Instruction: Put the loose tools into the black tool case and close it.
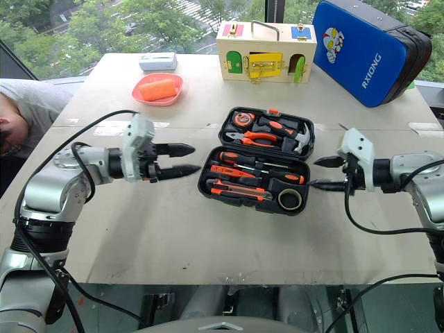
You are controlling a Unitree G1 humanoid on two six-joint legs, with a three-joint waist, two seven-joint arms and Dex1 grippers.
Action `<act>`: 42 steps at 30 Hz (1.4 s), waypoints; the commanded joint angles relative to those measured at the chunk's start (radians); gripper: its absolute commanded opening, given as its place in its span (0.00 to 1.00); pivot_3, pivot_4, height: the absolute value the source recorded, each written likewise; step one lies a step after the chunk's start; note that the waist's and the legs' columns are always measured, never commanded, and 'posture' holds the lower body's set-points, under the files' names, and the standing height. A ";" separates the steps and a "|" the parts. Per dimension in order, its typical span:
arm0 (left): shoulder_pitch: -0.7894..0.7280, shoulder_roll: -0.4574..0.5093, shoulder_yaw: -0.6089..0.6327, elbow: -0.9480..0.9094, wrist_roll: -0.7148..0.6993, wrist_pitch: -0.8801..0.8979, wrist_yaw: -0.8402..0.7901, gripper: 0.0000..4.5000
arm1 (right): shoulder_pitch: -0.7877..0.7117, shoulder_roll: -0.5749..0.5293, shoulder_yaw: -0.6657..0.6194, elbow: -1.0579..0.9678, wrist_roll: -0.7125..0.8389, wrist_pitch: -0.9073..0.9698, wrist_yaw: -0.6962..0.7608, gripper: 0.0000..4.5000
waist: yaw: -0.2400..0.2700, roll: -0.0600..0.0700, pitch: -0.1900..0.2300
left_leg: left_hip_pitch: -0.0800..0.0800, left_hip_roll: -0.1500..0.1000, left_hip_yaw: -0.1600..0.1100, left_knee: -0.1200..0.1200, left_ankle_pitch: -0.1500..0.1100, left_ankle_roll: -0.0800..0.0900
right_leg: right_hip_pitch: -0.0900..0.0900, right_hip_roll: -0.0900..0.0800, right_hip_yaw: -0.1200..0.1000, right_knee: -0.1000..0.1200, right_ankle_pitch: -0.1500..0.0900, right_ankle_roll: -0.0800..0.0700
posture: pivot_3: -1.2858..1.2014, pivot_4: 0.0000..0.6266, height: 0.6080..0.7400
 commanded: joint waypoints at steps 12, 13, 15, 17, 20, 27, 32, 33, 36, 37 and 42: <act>-0.207 -0.180 -0.167 0.379 0.271 -0.297 0.023 0.00 | -0.102 0.123 0.122 0.196 -0.162 -0.339 0.042 0.00 | -0.001 0.000 0.000 | -0.001 0.000 0.001 0.001 0.000 0.000 | -0.002 0.001 -0.001 0.001 0.000 0.000 | 0.52 0.24 0.96; -0.205 -0.188 -0.172 0.375 0.272 -0.298 0.014 0.00 | -0.106 0.130 0.125 0.185 -0.159 -0.335 0.045 0.00 | -0.006 0.000 0.000 | -0.001 0.000 0.001 0.001 0.000 0.000 | -0.002 0.001 -0.001 0.001 0.000 0.000 | 0.52 0.24 0.96; -0.191 -0.200 -0.179 0.349 0.265 -0.292 -0.008 0.00 | -0.108 0.135 0.127 0.156 -0.149 -0.329 0.058 0.00 | -0.014 0.000 0.000 | -0.002 0.000 0.001 0.000 0.000 0.000 | -0.002 0.000 -0.001 0.001 0.000 0.000 | 0.52 0.24 0.96; -0.170 -0.206 -0.181 0.309 0.252 -0.277 -0.026 0.00 | -0.102 0.133 0.126 0.127 -0.138 -0.326 0.074 0.00 | -0.018 0.000 0.000 | -0.002 0.000 0.001 0.000 0.000 0.000 | -0.002 0.000 -0.001 0.001 0.000 0.000 | 0.52 0.24 0.96; -0.119 -0.194 -0.179 0.211 0.213 -0.221 -0.077 0.00 | -0.077 0.119 0.122 0.073 -0.112 -0.325 0.116 0.00 | -0.019 0.000 0.000 | -0.002 0.000 0.001 0.000 0.000 0.000 | -0.002 0.000 0.000 0.001 0.000 0.000 | 0.52 0.24 0.96; 0.045 -0.111 -0.174 -0.040 0.149 -0.108 -0.174 0.00 | 0.015 0.073 0.117 -0.061 -0.055 -0.312 0.227 0.00 | -0.019 0.000 0.000 | -0.004 0.000 0.001 -0.002 0.000 0.000 | -0.005 0.000 0.002 -0.001 0.000 0.000 | 0.52 0.24 0.96; 0.147 -0.060 -0.171 -0.159 0.152 -0.094 -0.183 0.00 | 0.094 0.040 0.111 -0.137 -0.052 -0.313 0.264 0.00 | -0.018 0.000 0.000 | -0.003 0.000 0.001 -0.001 0.000 0.000 | -0.005 -0.001 0.003 0.001 0.000 0.000 | 0.52 0.24 0.96; 0.172 -0.048 -0.170 -0.183 0.152 -0.092 -0.182 0.00 | 0.112 0.033 0.105 -0.150 -0.051 -0.313 0.266 0.00 | -0.017 0.001 0.000 | -0.003 0.000 0.001 -0.001 0.000 0.000 | -0.005 -0.001 0.003 0.001 0.000 0.000 | 0.52 0.24 0.96; 0.223 -0.035 -0.157 -0.236 0.139 -0.071 -0.169 0.00 | 0.147 0.022 0.091 -0.174 -0.051 -0.308 0.263 0.00 | -0.016 0.001 -0.001 | -0.003 0.000 0.001 -0.002 0.000 0.000 | -0.005 -0.001 0.003 0.001 0.000 0.000 | 0.52 0.24 0.96; 0.237 -0.035 -0.149 -0.253 0.130 -0.061 -0.162 0.00 | 0.154 0.019 0.085 -0.177 -0.057 -0.310 0.255 0.00 | -0.016 0.001 -0.001 | -0.003 0.000 0.001 -0.002 0.000 0.000 | -0.005 -0.001 0.003 0.000 0.000 0.000 | 0.52 0.24 0.96; 0.307 -0.031 -0.112 -0.335 0.093 0.000 -0.132 0.00 | 0.207 -0.010 0.046 -0.217 -0.050 -0.292 0.253 0.00 | -0.014 0.001 -0.001 | -0.003 0.000 0.001 -0.002 0.000 0.000 | -0.005 -0.001 0.003 0.000 0.000 0.000 | 0.52 0.24 0.96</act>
